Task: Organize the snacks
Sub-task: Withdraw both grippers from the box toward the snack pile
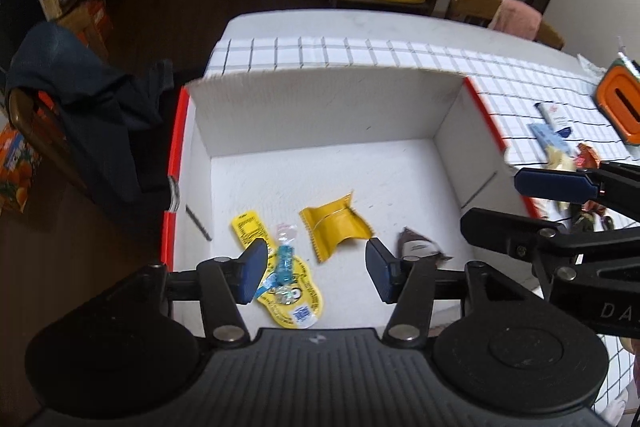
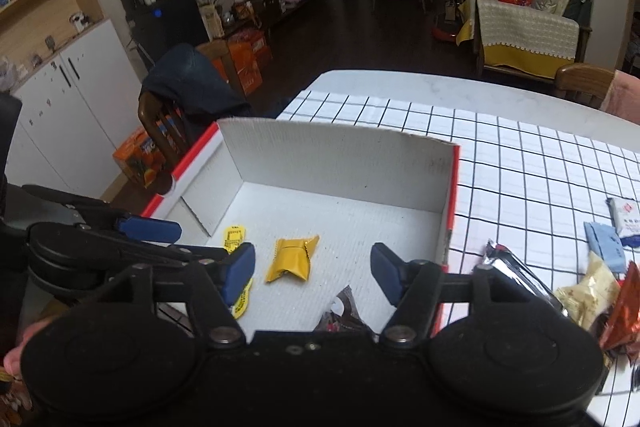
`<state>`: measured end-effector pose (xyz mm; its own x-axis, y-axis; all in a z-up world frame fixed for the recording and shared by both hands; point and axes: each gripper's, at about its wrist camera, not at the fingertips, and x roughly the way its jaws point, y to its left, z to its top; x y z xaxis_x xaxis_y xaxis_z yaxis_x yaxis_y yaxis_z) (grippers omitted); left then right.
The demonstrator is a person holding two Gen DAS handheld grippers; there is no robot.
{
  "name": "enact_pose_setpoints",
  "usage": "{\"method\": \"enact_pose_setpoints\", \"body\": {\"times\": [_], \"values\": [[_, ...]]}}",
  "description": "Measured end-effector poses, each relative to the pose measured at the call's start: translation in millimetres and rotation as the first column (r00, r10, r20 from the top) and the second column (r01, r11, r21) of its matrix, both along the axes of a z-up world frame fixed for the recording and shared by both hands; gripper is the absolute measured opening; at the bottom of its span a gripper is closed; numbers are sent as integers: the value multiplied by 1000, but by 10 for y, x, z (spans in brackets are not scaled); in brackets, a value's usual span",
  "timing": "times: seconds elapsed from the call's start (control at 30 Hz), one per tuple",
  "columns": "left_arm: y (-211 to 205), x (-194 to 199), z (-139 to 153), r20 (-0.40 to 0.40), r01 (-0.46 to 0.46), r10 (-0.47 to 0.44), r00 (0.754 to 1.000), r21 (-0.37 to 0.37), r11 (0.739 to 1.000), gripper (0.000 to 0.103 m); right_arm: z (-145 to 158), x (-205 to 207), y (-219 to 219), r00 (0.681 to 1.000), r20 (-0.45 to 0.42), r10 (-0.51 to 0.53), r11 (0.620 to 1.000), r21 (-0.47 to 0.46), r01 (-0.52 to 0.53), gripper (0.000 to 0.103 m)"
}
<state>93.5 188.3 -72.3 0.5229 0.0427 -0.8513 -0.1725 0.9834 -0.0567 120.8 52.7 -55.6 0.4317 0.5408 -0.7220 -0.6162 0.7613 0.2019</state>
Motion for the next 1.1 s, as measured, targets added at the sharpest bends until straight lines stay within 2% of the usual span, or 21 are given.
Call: {"method": "enact_pose_setpoints", "body": {"times": [0.1,0.33,0.5,0.57,0.67,0.9,1.1], "values": [[-90,-55,106,34,11,-12,999,8,1000,64,81,-59,-97,1000,11,-11,1000,21,11,68],[-364,-151,295,92,61,-62,994,12,998,66,206,-157,-416,999,18,-50,996,71,49,81],[-581,-166,387,126,91,-91,988,-1,996,76,268,-205,-689,996,15,-90,992,93,89,88],[-676,-154,410,130,104,-102,986,-9,994,77,288,-227,-814,994,22,-108,989,100,105,93],[-844,-147,437,142,123,-120,983,-13,992,77,301,-251,-1026,991,28,-134,985,108,131,94],[-1246,-64,454,177,156,-146,973,-40,987,85,191,-220,-1628,974,28,-224,970,107,220,101],[-1657,55,369,182,197,-185,966,-48,979,87,44,-158,-2149,958,41,-283,958,59,280,102]]}}
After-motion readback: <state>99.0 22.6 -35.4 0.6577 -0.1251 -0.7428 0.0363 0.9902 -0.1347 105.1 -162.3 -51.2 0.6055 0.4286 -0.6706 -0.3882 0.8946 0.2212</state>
